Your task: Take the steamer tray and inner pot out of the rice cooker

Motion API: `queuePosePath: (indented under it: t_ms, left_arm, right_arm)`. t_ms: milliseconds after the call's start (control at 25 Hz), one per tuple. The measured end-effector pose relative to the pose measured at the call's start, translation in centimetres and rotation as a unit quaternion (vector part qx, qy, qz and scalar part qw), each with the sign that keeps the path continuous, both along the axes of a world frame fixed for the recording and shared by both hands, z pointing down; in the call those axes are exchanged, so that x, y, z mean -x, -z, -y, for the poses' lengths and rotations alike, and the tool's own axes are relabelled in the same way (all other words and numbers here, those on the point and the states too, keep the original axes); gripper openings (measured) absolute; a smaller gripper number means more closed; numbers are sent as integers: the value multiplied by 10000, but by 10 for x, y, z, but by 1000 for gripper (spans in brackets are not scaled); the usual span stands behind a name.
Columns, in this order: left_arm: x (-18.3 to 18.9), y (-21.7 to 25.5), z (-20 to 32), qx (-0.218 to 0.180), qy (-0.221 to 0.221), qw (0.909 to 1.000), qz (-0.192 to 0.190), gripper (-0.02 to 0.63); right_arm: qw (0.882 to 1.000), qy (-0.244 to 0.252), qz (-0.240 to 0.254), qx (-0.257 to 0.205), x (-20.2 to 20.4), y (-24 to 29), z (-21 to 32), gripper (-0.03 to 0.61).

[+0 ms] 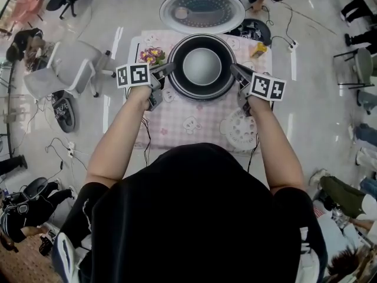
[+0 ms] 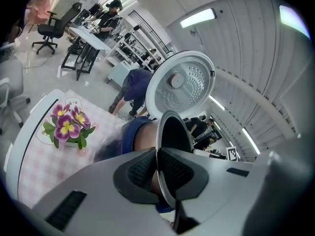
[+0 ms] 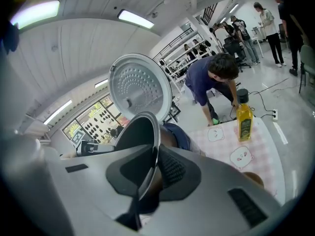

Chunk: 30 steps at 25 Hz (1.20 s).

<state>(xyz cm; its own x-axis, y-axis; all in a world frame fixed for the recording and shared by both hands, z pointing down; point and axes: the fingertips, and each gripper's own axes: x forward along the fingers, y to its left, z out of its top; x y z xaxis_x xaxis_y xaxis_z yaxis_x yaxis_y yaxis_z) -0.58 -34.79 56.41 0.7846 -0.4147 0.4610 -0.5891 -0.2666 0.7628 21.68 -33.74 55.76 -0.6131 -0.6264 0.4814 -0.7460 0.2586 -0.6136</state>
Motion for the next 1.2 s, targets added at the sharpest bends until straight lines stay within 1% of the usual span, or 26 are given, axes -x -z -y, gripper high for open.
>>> queuePosePath:
  t_ms: [360, 800, 1200]
  left_arm:
    - [5, 30, -7, -374, -60, 9993, -49, 46]
    - [10, 61, -23, -722, -117, 9970, -243, 46]
    - [21, 85, -39, -920, -150, 9949, -394, 46]
  right_arm:
    - [9997, -75, 43, -240, 5, 29, -12, 44]
    - [9981, -176, 13, -589, 11, 68, -34, 43]
    - [9962, -276, -6, -822, 23, 100, -55, 40]
